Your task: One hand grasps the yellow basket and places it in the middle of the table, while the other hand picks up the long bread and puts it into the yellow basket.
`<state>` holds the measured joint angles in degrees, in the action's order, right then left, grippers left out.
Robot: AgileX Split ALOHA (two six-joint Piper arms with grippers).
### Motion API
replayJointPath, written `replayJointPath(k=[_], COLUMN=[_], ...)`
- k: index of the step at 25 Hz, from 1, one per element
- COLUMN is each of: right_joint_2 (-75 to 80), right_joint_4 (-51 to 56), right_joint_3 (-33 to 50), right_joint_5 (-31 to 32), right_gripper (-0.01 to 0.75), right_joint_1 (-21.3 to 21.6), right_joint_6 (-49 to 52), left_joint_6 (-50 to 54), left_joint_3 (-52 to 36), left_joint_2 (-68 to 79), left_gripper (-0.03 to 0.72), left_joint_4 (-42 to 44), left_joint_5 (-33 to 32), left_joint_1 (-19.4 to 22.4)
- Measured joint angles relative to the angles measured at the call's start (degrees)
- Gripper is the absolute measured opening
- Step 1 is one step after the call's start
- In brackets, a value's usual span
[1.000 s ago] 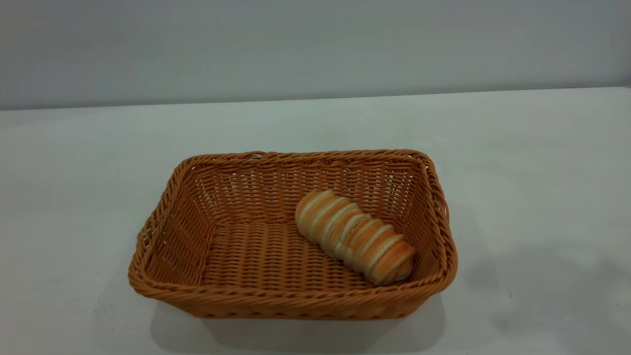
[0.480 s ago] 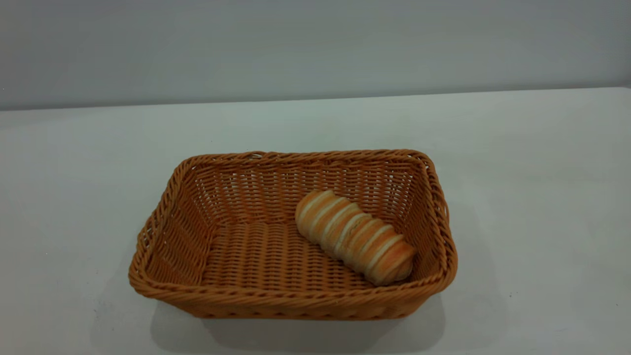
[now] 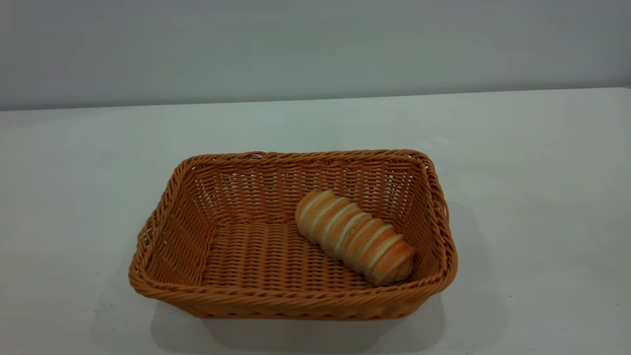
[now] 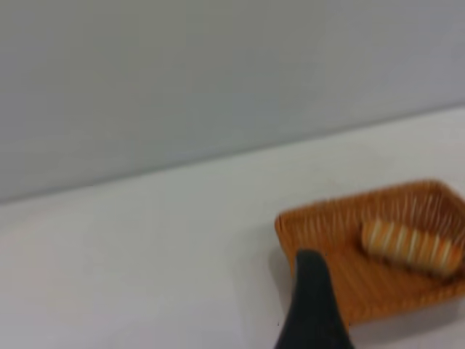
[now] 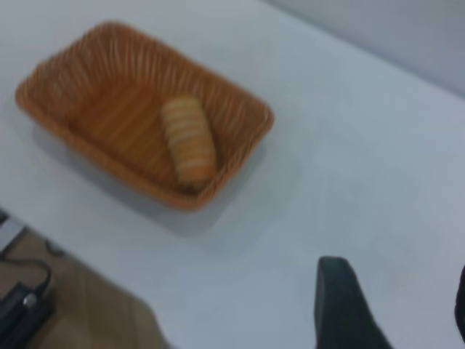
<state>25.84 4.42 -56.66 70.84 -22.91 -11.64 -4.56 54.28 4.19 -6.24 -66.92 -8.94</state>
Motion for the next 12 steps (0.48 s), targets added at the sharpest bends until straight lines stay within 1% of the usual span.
replayJointPath(k=[4,7,12], right_joint_2=[-5.9,-10.2,-16.5], right_joint_4=[0.6,1.0,1.2], right_joint_3=[8.4,12.7,16.6], right_joint_5=[0.0,0.0,0.0], right_gripper=[0.414,0.414,0.414], right_joint_1=[0.0,0.0,0.0], right_joint_6=[0.0,0.0,0.2], left_joint_6=[0.0,0.0,-0.2], left_joint_3=[-11.3,-17.5,-21.4], left_joint_2=[-3.6,-4.9,-5.2], left_gripper=[0.584,0.584,0.584], left_joint_4=[0.1,0.1,0.2], left_joint_5=[0.0,0.0,0.2], left_joint_1=[0.0,0.0,0.0])
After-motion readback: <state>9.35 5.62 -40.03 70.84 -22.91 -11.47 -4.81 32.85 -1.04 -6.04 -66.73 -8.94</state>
